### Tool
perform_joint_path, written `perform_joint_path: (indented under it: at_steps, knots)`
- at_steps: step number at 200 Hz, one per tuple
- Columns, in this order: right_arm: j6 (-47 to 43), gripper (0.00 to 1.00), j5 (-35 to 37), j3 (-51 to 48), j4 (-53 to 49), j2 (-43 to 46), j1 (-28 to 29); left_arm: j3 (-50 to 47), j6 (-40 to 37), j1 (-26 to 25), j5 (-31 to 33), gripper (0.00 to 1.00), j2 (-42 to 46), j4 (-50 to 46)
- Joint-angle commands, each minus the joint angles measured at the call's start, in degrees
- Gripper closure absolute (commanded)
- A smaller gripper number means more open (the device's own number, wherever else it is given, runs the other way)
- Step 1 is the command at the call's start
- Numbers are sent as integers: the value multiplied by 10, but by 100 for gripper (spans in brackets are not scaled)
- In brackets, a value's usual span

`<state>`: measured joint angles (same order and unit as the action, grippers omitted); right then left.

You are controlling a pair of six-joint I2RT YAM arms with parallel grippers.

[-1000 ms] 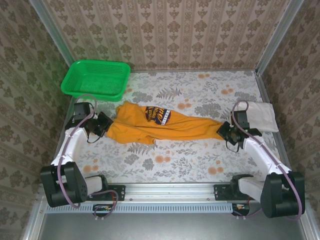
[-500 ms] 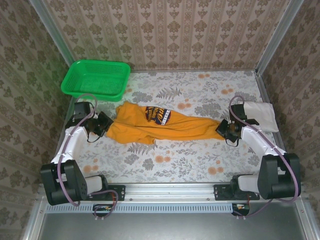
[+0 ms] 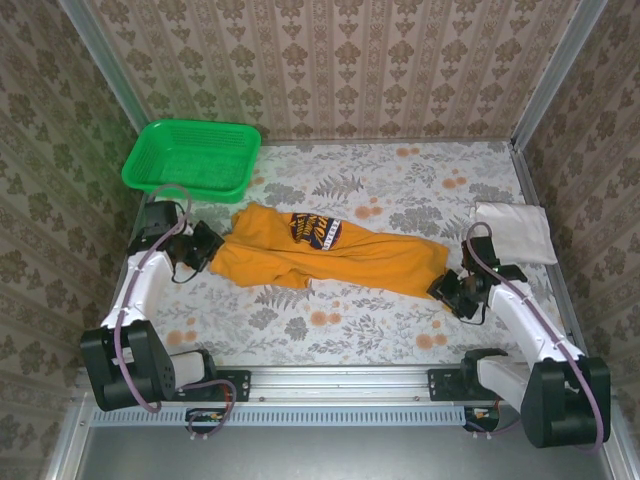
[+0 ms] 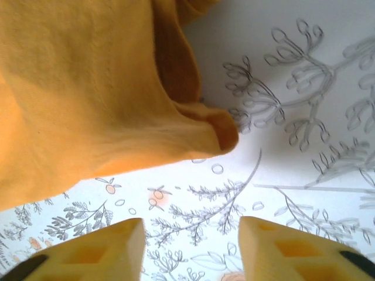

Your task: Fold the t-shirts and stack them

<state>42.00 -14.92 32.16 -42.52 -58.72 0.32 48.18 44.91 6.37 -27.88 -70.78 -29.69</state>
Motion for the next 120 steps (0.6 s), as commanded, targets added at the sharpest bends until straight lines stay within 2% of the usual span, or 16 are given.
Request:
perform_joint_path:
  at_steps: [1,38,110,120]
  knots:
    - [5,47,-10,-10,-29,14,2,10,-10,5,0,100,0,-10]
    - [26,48,-28,-44,29,-6,4,5,-9,6,-1,100,-4,-5]
    - [38,49,34,-18,133,-80,4,-4,-4,5,-7,100,-3,3]
    - [38,52,43,-16,141,-97,4,-8,-1,5,-9,100,-3,8]
